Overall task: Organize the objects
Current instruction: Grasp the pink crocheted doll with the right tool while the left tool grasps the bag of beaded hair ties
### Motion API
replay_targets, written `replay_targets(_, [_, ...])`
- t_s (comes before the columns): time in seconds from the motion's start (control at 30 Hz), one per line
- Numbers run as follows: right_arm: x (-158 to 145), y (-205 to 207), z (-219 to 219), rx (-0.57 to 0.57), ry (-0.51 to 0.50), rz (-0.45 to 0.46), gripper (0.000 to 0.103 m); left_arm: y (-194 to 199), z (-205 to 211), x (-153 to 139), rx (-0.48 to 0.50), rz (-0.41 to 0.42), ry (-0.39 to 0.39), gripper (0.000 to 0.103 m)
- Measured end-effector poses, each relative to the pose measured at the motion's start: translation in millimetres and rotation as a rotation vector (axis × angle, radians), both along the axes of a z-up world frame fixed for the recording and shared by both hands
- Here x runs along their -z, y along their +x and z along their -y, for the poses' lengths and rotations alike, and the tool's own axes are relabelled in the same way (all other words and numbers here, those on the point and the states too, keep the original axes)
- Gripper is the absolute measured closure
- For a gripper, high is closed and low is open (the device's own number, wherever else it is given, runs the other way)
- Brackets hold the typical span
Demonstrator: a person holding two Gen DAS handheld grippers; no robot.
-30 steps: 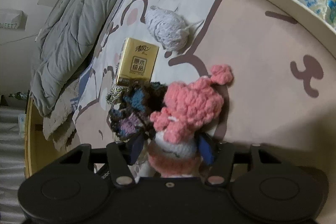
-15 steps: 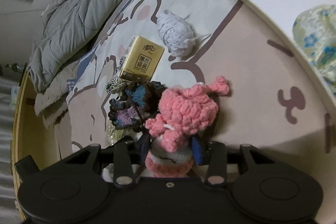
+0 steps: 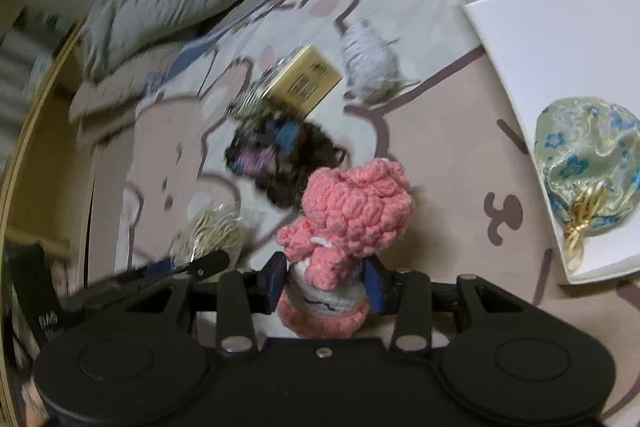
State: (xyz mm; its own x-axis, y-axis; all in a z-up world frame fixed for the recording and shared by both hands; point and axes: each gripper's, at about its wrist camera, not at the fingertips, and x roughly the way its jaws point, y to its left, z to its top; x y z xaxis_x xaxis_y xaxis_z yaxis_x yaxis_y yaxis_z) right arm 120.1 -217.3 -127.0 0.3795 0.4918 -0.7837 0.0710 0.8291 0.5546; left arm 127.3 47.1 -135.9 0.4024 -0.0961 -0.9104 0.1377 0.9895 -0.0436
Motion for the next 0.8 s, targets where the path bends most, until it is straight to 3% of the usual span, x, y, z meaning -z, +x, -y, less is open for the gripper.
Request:
replay_targets(0.13, [-1, -8, -2, -0.125, -0.073, -0.028, 0.061, -12, 8, 10, 0.049, -0.076, -0.002, 0.035])
replay_targets(0.37, [1, -17, -18, -0.329, -0.248, -0.025, 0.060, -11, 19, 19, 0.066, -0.091, 0.015, 0.033])
replay_targets(0.5, [6, -16, -17, -0.272, -0.244, -0.006, 0.058, -7, 23, 22, 0.087, -0.085, 0.024, 0.029])
replay_targets(0.63, [9, -12, -13, -0.178, -0.226, -0.009, 0.042, -3, 23, 26, 0.078, -0.078, 0.019, 0.025])
replay_targets(0.8, [15, -12, -9, -0.088, -0.194, -0.049, 0.049, 0, 23, 29, 0.046, -0.094, 0.001, 0.029])
